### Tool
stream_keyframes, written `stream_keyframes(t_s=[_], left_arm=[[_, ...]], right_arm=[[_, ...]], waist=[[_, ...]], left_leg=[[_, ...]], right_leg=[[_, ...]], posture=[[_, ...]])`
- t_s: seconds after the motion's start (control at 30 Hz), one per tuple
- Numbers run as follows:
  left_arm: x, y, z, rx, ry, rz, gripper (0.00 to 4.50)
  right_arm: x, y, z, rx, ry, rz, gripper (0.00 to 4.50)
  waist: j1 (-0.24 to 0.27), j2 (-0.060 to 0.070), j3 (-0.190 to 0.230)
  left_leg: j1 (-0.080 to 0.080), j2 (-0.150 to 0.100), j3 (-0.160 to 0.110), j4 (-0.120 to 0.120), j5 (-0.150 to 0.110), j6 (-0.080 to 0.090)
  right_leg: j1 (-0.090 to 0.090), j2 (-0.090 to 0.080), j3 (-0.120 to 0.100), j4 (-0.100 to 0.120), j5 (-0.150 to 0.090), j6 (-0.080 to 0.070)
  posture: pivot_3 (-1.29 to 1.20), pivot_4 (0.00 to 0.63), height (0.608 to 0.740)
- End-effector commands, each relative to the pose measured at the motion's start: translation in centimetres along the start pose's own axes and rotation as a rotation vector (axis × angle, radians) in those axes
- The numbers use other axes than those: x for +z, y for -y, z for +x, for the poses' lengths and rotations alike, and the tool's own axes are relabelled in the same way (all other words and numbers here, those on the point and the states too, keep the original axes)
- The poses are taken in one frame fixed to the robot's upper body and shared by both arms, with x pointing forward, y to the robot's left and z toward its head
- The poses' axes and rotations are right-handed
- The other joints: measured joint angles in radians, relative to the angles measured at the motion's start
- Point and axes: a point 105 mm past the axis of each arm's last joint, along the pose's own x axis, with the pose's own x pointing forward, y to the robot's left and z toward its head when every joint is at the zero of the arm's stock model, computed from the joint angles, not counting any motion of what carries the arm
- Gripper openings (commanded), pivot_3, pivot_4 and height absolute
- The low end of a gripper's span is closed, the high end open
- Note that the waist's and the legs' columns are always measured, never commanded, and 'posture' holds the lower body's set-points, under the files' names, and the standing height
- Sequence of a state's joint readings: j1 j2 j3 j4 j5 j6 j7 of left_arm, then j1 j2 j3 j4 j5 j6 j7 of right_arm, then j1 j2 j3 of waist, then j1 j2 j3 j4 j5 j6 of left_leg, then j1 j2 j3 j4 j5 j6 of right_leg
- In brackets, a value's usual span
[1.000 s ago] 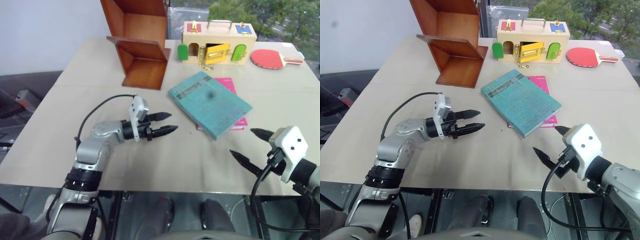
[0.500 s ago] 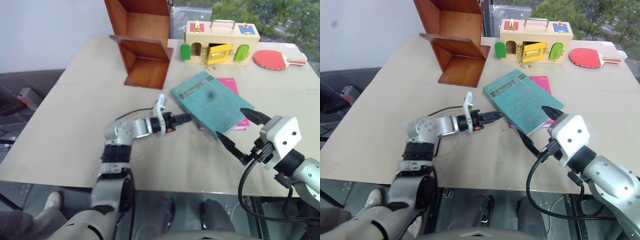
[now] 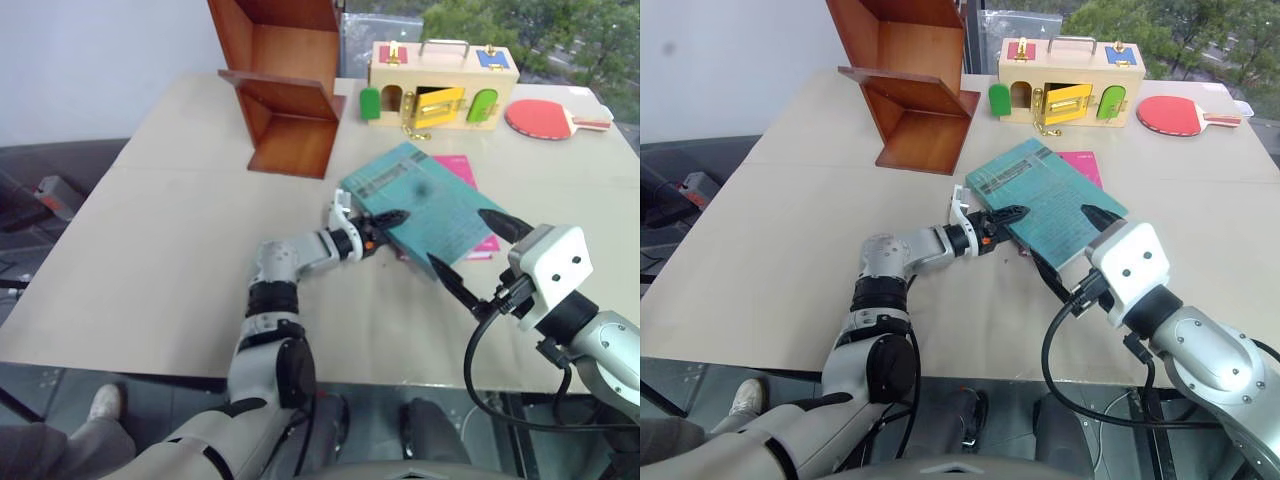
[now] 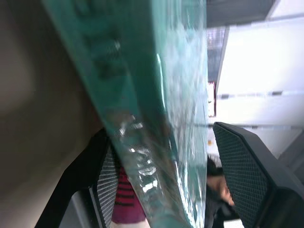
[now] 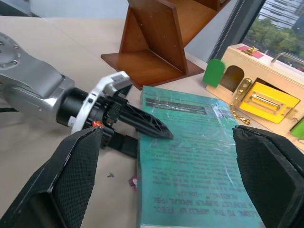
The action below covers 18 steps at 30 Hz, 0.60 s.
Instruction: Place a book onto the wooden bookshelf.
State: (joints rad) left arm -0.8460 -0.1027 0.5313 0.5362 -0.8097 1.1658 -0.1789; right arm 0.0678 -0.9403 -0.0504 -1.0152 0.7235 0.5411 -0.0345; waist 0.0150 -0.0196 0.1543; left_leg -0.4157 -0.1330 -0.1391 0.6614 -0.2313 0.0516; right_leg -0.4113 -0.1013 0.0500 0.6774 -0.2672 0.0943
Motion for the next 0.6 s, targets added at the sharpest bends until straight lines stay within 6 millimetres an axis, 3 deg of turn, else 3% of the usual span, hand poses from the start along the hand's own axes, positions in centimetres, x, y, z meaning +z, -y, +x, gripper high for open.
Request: stream_keyframes(t_s=[0.03,0.2,0.3,0.47,0.6], left_arm=[[0.7,0.3,0.0,-0.013,0.056,-0.051,3.14],[0.5,0.0,0.2,-0.008,0.066,-0.082,3.14],[0.6,0.0,0.3,-0.018,0.071,-0.110,2.36],[1.0,-0.4,-0.3,-0.008,0.078,-0.137,0.16],[2.8,0.8,-2.0,-0.067,0.097,-0.104,0.05]], right_arm=[[1.0,-0.1,-0.3,-0.006,0.037,-0.020,4.48],[0.9,0.0,-0.3,-0.016,0.030,-0.019,4.48],[0.9,0.1,-0.3,-0.019,0.027,-0.022,4.50],[0.9,0.4,-0.4,-0.036,0.025,-0.029,4.50],[0.7,0.6,-0.6,-0.054,0.019,-0.028,4.50]], waist=[[0.001,0.000,0.000],[0.000,0.000,0.000],[0.000,0.000,0.000],[0.000,-0.001,-0.001],[-0.002,-0.002,-0.002]], left_leg=[[0.000,0.000,0.000,0.000,0.000,0.000],[0.000,0.000,0.000,0.000,0.000,0.000],[0.000,0.000,0.000,0.001,0.000,0.000],[0.000,0.000,0.000,0.001,0.000,0.000],[0.001,0.000,0.000,0.002,0.000,0.000]], right_leg=[[0.000,0.000,0.000,0.000,0.000,0.000],[0.000,0.000,0.000,0.000,0.000,0.000],[0.000,0.000,0.000,0.000,0.000,0.000],[0.000,0.001,0.000,0.001,0.000,0.000],[0.000,0.001,0.000,0.001,0.000,0.000]], posture=[[0.00,0.150,0.740],[0.00,0.150,0.740],[0.00,0.150,0.740],[0.00,0.150,0.740],[0.00,0.150,0.740]])
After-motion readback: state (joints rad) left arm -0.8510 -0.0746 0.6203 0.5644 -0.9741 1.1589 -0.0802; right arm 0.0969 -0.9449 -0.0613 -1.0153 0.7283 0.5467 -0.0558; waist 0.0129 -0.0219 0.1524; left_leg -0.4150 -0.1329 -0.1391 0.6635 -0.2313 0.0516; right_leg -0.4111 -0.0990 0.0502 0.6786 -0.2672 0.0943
